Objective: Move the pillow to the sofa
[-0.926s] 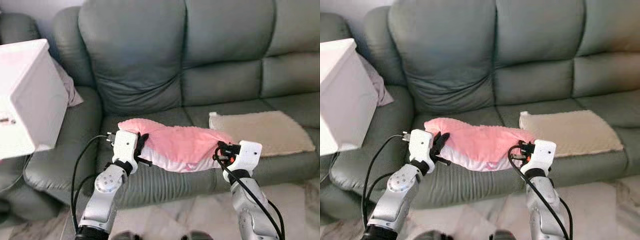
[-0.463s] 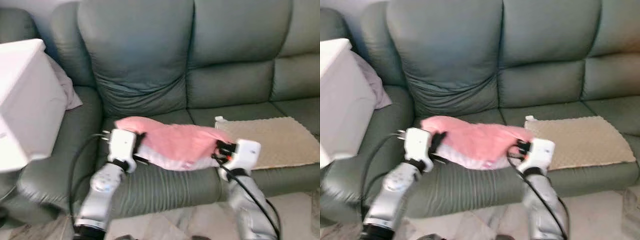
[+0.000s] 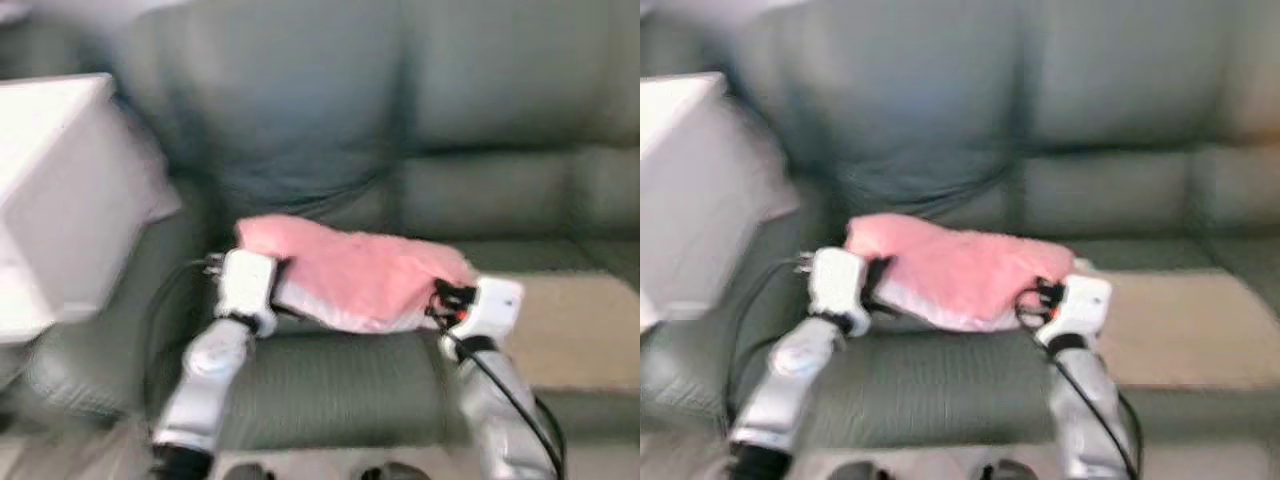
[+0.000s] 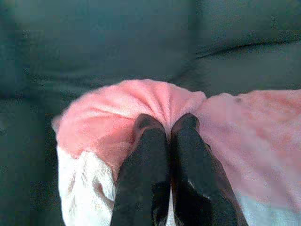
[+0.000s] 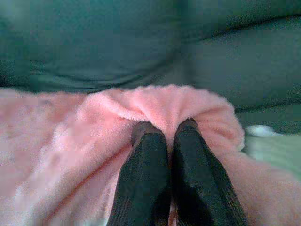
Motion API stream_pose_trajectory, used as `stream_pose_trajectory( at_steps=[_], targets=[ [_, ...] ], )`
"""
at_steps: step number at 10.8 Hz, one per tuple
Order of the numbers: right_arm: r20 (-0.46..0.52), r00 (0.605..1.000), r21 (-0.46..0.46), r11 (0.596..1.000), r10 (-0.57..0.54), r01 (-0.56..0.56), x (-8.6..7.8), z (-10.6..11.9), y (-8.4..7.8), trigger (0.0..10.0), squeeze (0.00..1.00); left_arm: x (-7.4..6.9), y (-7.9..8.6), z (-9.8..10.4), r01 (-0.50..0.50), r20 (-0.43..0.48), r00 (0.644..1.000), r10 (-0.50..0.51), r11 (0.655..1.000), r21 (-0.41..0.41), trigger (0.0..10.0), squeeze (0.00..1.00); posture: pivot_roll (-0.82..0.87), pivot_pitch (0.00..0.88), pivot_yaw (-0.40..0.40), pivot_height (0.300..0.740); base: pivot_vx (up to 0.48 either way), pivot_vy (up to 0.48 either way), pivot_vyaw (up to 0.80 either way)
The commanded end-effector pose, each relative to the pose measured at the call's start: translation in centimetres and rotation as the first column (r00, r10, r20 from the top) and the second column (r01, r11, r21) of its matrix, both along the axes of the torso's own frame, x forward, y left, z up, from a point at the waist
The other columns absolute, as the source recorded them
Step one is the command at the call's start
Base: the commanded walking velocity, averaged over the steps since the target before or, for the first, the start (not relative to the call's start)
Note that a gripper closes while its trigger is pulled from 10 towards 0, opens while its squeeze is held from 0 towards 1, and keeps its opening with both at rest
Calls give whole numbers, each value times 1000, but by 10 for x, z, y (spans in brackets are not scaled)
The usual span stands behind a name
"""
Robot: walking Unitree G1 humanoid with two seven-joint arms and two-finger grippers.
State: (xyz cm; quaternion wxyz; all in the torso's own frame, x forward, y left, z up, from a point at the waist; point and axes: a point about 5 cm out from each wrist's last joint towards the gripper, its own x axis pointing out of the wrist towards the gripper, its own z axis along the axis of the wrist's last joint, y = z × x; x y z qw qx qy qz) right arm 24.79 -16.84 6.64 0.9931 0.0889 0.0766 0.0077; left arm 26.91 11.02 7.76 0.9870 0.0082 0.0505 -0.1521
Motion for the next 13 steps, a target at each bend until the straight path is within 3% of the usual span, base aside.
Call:
stream_pose_trajectory(
  at_steps=[1,4,7,11,13],
  targets=[
    [9,1000,-1,1000,3,-3,1,3,-2,10000,0,4,1,3,-24,9,1000,24,1000,14,10000,0,-30,0,36,740,0,0,0],
    [-59,998,14,1000,-2,3,-4,-2,-4,10000,0,8,15,-3,-70,-46,996,73,995,73,10000,0,-29,5,49,740,0,0,0],
    [-149,988,-1,999,-43,44,-7,-9,-10,10000,0,11,31,-15,-95,-108,988,113,983,159,10000,0,-22,131,59,740,0,0,0],
    [-274,961,-70,996,39,-60,28,-13,-21,10000,0,31,32,-37,-204,-173,956,236,961,185,10000,0,-39,280,31,740,0,0,0],
    [-284,957,-133,986,63,-105,50,-11,-27,10000,0,41,35,-47,-281,-214,925,314,944,170,10000,0,-71,318,16,740,0,0,0]
  ],
)
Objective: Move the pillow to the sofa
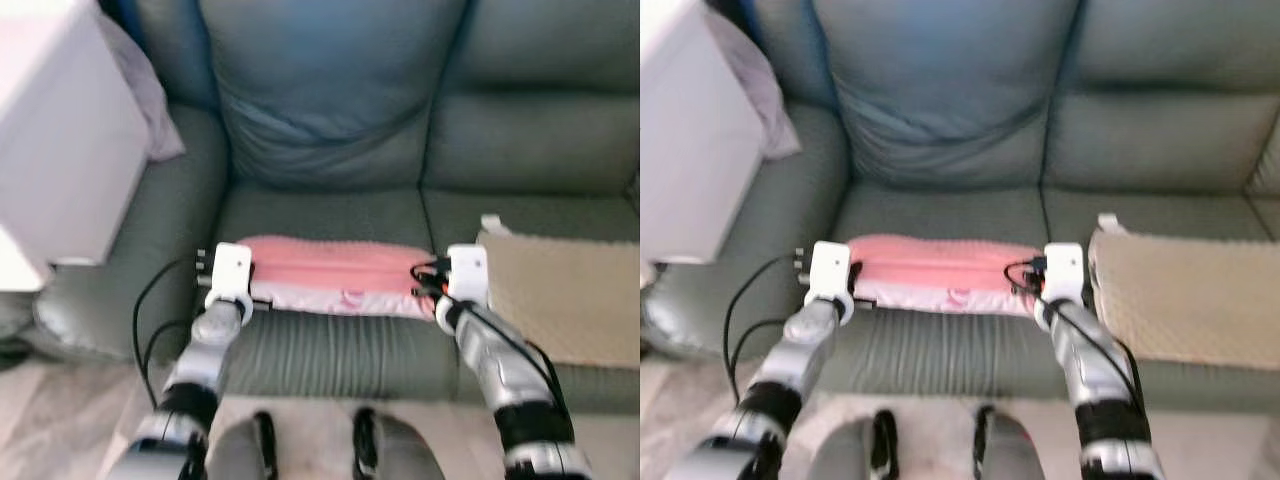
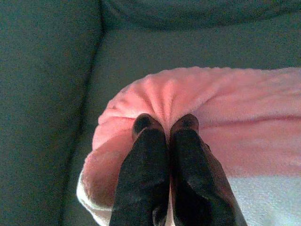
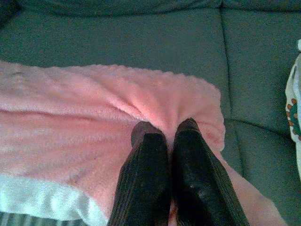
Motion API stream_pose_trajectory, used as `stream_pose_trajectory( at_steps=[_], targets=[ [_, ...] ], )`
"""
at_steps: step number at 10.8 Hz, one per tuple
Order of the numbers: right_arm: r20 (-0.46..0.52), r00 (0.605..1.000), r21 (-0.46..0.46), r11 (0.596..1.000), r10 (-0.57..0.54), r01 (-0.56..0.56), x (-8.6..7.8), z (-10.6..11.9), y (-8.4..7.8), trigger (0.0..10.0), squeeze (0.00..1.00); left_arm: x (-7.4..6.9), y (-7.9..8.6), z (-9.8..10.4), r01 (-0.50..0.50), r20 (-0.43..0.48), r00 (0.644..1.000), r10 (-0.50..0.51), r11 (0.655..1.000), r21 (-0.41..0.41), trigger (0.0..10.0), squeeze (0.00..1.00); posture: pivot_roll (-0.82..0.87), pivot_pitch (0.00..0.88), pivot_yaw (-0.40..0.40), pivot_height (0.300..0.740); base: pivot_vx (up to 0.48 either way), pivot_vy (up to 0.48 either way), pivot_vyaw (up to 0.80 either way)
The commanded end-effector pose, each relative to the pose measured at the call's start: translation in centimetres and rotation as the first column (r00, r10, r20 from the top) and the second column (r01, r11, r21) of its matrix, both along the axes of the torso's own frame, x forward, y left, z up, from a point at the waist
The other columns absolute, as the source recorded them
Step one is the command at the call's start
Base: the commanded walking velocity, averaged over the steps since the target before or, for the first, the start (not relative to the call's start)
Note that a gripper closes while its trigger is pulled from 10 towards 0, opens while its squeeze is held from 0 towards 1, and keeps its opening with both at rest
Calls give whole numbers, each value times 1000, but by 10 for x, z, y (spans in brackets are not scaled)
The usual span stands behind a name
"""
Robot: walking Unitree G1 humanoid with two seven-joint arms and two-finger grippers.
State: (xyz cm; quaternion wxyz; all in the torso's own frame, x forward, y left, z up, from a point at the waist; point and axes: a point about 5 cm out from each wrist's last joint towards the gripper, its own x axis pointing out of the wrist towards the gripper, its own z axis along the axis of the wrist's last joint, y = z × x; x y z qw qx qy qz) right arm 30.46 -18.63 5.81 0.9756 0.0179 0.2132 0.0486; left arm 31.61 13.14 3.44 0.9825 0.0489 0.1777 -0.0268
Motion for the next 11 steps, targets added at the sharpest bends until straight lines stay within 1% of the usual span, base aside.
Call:
stream_pose_trajectory(
  at_steps=[1,2,3,4,5,6,7,8,9,10,11],
  targets=[
    [23,999,-49,998,-26,28,7,2,-12,10000,0,1,7,-7,-56,-29,998,56,998,-7,10000,0,-87,330,6,740,0,0,0],
    [-1,1000,-52,999,-4,4,7,-3,-8,10000,0,3,6,-7,-59,-28,998,60,998,18,10000,0,-89,333,-1,740,0,0,0],
    [-44,998,-46,998,34,-36,2,-14,4,10000,0,0,6,-13,-68,-59,996,71,996,60,10000,0,-87,335,-4,740,0,0,0],
    [-75,997,-61,998,-9,5,-1,-19,4,10000,0,-9,6,-26,-32,-119,992,44,994,103,10000,0,-87,337,-7,740,0,0,0],
    [-85,995,-33,998,-60,57,-1,-22,4,10000,0,-16,9,-35,-40,-163,985,55,995,91,10000,0,-90,336,-8,740,0,0,0],
    [-126,991,-20,999,-48,46,-5,-31,13,10000,0,-32,12,-54,-55,-285,956,72,996,66,10000,0,-98,340,-10,740,0,0,0],
    [-171,985,-38,999,-6,-1,-8,-38,20,10000,0,-42,7,-63,1,-358,933,34,995,97,10000,0,-97,340,-13,740,0,0,0],
    [-179,984,-42,999,-3,-4,-9,-39,21,10000,0,-44,3,-66,40,-380,925,3,994,105,10000,0,-97,341,-14,740,0,0,0],
    [-175,984,-52,999,-13,4,-5,-38,19,10000,0,-47,-10,-68,34,-403,915,-15,999,41,10000,0,-108,345,-19,740,0,0,0],
    [-165,986,-63,998,-12,1,-2,-37,19,10000,0,-42,-16,-64,17,-386,922,-12,1000,11,10000,0,-112,348,-19,740,0,0,0],
    [-158,987,-72,997,-11,-1,1,-36,19,10000,0,-32,-21,-54,4,-349,937,-5,1000,-4,10000,0,-116,351,-18,740,0,0,0]
  ],
)
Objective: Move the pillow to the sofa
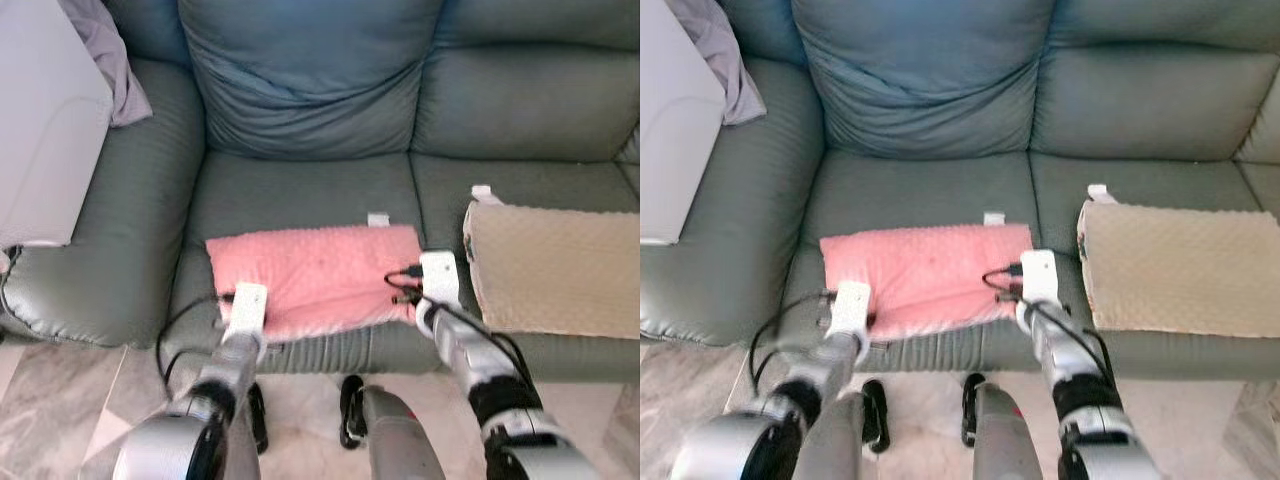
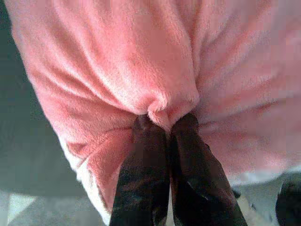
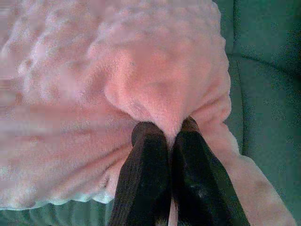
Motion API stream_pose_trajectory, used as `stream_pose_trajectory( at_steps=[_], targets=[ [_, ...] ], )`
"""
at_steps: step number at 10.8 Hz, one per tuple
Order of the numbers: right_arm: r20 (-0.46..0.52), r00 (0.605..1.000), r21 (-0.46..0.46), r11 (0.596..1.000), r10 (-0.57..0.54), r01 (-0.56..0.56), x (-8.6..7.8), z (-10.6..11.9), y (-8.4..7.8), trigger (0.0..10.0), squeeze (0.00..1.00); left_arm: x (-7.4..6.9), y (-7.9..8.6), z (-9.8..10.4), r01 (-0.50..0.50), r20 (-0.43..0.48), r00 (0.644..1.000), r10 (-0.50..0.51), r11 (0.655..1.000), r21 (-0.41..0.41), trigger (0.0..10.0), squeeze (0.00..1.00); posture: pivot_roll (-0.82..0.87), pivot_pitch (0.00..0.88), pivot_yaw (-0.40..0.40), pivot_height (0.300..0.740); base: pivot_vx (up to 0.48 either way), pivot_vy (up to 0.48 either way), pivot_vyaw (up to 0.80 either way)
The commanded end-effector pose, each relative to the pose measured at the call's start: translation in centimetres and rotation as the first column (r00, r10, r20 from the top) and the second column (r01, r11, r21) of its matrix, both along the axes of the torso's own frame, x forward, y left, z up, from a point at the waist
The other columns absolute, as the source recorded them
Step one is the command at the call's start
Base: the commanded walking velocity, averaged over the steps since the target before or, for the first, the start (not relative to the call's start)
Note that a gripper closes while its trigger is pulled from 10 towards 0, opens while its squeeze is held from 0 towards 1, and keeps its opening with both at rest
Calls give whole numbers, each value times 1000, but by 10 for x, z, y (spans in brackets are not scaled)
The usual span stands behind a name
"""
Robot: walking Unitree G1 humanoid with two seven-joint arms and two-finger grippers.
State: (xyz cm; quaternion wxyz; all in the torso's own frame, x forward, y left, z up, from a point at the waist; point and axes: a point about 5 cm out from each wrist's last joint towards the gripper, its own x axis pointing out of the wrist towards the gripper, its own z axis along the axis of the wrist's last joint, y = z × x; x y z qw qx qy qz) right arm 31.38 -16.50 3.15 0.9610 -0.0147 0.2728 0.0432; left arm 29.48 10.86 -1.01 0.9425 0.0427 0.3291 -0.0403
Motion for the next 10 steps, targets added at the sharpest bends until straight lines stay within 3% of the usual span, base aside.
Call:
stream_pose_trajectory(
  at_steps=[1,4,6,10],
  targets=[
    [-31,999,-12,1000,-20,20,-5,-9,-4,10000,0,0,-4,0,-6,-12,1000,6,1000,-21,10000,0,-113,352,-15,740,0,0,0],
    [-18,1000,-2,1000,-12,12,-3,-10,-1,10000,0,14,-6,14,12,38,999,-12,1000,-1,10000,0,-119,357,-8,740,0,0,0],
    [11,1000,21,1000,22,-23,-1,-10,5,10000,0,30,9,32,-57,149,988,48,997,52,10000,0,-117,357,-6,740,0,0,0],
    [48,997,51,997,57,-60,3,-6,15,10000,0,34,18,36,-89,178,981,76,994,66,10000,0,-114,348,-14,740,0,0,0]
  ],
)
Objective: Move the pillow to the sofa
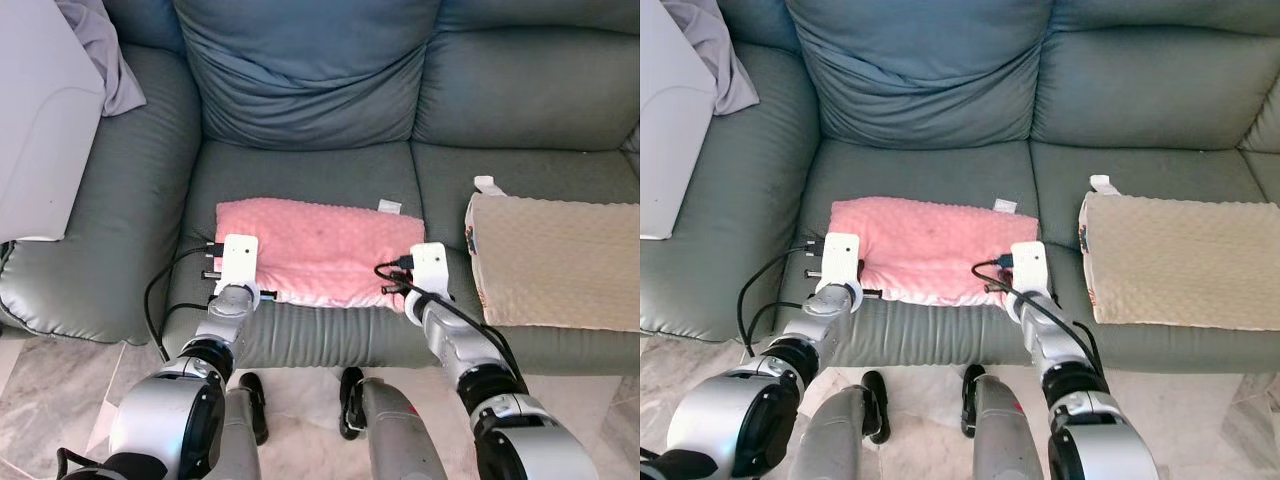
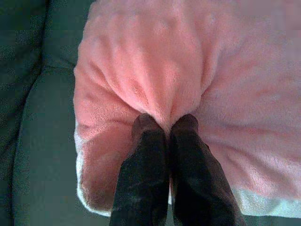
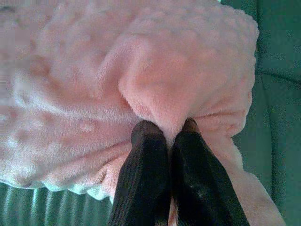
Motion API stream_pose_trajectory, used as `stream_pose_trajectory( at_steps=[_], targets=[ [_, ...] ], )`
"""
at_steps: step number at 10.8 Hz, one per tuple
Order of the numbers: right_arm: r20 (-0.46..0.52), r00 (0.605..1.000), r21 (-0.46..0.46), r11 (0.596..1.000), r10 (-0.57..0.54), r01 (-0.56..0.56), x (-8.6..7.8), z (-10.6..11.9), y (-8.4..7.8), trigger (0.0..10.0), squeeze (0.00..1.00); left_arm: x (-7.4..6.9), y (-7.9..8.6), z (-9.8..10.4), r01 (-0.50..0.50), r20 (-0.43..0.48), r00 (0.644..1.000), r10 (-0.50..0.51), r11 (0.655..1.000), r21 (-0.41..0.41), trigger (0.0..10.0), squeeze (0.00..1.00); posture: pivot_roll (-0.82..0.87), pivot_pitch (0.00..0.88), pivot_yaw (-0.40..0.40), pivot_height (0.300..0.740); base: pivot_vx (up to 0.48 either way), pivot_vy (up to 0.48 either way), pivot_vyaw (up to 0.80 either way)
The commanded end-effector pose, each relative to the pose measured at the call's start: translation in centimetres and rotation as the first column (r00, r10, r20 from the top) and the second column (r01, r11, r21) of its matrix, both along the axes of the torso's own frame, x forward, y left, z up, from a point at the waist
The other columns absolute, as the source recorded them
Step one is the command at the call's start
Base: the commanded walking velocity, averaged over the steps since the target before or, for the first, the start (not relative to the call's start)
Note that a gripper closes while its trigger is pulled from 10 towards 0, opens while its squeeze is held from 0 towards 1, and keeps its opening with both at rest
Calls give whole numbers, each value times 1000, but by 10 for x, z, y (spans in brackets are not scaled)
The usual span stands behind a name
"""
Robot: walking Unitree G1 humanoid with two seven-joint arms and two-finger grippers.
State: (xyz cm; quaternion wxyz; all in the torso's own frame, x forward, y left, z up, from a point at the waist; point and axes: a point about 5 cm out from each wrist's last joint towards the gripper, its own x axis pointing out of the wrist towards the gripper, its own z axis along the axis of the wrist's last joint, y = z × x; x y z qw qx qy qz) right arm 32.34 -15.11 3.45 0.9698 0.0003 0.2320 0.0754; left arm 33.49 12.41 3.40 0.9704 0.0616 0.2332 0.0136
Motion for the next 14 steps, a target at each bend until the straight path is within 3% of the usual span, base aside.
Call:
stream_pose_trajectory(
  at_steps=[1,3,6,11,12,14],
  targets=[
    [-36,999,-3,1000,0,0,-7,-10,0,10000,1000,-8,2,-11,-6,-41,999,5,1000,-13,10000,0,-113,345,-16,740,0,0,0],
    [-32,999,-15,1000,-15,15,-5,-9,-4,10000,1000,-14,3,-18,-23,-71,997,21,999,-38,10000,1000,-113,338,-17,740,0,0,0],
    [-20,999,-40,998,-44,43,-1,-5,-11,10000,1000,-15,1,-19,-42,-83,996,36,997,-65,10000,1000,-108,311,-22,740,0,0,0],
    [19,999,-39,998,-47,48,5,2,-8,10000,1000,-14,6,-19,-32,-89,995,33,999,5,10000,1000,-104,254,-25,740,0,0,0],
    [28,999,-34,998,-47,47,6,4,-6,10000,1000,-14,8,-18,-33,-93,995,36,999,36,10000,1000,-104,242,-25,740,0,0,0],
    [52,994,40,995,-92,90,11,12,-2,10000,1000,-3,6,-5,-37,-44,998,37,999,-6,10000,1000,-106,205,-20,740,0,0,0]
  ],
)
